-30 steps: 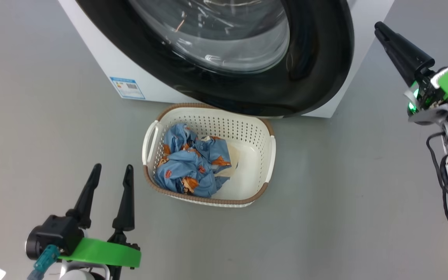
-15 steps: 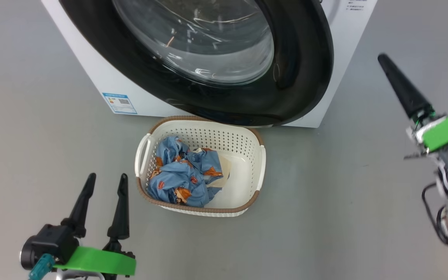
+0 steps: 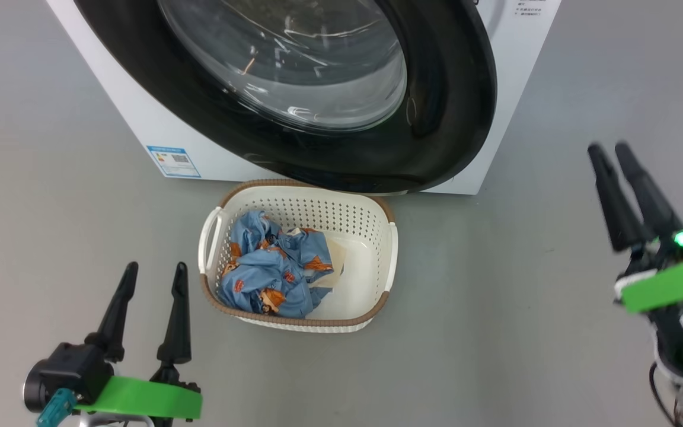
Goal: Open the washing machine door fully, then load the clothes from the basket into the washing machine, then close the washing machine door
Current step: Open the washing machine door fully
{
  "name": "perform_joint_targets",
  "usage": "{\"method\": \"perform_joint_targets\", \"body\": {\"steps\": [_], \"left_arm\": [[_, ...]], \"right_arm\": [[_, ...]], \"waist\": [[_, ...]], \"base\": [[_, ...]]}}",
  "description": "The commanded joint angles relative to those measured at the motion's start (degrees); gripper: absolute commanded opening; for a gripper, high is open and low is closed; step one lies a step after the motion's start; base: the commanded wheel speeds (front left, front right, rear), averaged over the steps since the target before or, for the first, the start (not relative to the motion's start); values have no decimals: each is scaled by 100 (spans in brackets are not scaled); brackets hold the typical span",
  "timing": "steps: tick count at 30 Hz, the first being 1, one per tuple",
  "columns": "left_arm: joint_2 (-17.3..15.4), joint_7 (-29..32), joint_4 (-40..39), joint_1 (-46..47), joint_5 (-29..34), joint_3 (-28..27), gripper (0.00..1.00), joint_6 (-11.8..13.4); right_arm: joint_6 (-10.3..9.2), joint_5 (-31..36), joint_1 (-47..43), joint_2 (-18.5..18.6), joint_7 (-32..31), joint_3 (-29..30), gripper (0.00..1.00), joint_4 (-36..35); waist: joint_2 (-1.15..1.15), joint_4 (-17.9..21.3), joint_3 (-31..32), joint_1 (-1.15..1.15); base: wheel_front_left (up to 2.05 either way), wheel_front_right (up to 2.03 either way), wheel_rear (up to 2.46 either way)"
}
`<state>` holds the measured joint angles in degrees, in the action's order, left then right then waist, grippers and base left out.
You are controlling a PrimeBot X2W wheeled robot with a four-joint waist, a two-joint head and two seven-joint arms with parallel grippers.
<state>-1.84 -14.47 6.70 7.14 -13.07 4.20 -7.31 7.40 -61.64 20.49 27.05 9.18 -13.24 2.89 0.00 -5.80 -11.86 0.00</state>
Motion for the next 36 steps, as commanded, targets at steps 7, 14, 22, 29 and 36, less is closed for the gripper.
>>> {"method": "perform_joint_targets", "body": {"steps": [7,14,22,29,36], "left_arm": [[-104,-52,-210,-107,8,-184,100,-17],[-104,-52,-271,-111,31,-190,100,-17],[-104,-52,-374,-121,56,-164,100,-17],[-104,-52,-391,-152,75,-161,100,-17],[-104,-52,-381,-196,77,-148,100,-17]], "right_arm": [[9,1110,-667,-29,557,-188,100,-34],[9,1985,-916,-369,579,41,100,8],[9,2714,-1120,-690,581,141,100,127],[9,3242,-1216,-894,581,385,100,283],[9,3387,-1267,-979,581,439,100,356]], "waist": [[0,39,53,0],[0,89,45,0],[0,79,70,0],[0,57,113,0],[0,58,172,0]], "base": [[0,0,0],[0,0,0],[0,0,0],[0,0,0],[0,0,0]]}}
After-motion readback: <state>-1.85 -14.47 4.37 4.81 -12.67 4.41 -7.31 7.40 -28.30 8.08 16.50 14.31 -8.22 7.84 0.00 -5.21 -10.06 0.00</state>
